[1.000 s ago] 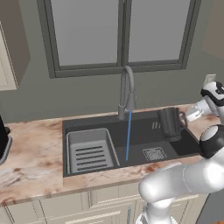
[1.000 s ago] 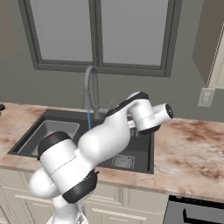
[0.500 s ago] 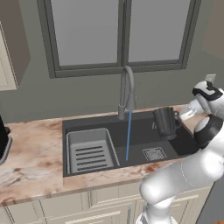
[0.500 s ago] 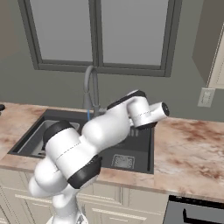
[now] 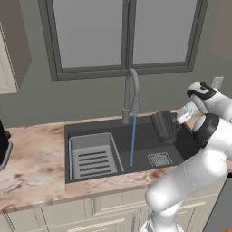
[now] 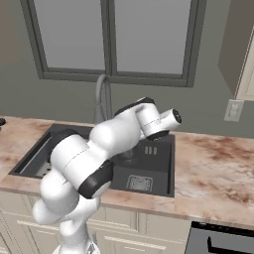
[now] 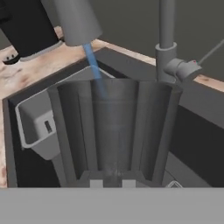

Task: Turn on the sink faucet and place the jug under the water for a few seconds to fill it up.

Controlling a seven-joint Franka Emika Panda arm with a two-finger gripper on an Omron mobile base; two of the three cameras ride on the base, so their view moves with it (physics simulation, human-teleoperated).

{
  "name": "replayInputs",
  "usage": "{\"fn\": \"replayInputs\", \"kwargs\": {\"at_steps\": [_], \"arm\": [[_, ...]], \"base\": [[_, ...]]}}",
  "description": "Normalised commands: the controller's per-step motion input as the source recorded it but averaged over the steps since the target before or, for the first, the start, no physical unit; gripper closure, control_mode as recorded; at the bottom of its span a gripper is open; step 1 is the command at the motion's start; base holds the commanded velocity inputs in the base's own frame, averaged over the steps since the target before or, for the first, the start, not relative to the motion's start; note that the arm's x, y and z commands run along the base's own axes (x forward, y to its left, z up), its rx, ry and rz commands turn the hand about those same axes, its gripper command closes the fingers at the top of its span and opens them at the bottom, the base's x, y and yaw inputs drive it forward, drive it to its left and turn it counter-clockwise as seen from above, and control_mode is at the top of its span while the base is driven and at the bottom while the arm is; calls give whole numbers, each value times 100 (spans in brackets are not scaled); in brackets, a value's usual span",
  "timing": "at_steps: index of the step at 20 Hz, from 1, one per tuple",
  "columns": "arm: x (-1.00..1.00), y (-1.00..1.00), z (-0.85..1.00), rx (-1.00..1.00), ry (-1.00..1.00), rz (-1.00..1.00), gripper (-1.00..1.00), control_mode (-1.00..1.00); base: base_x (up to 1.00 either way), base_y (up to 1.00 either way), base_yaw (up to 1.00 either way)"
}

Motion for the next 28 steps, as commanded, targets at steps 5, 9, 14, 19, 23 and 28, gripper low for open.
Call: {"fn": "replayInputs", "kwargs": {"at_steps": [5, 9, 14, 19, 23, 28], "arm": [[0, 29, 0, -3, -5, 1, 100, -100], [0, 17, 0, 0, -13, 0, 100, -100], [4, 9, -2, 0, -12, 0, 100, -100], [11, 20, -16, 0, -9, 0, 100, -100], [10, 20, -15, 0, -9, 0, 100, -100], [8, 19, -11, 0, -7, 0, 100, -100]], "base": [[0, 0, 0], [0, 0, 0], [0, 0, 0], [0, 0, 0], [0, 0, 0], [0, 0, 0]]}}
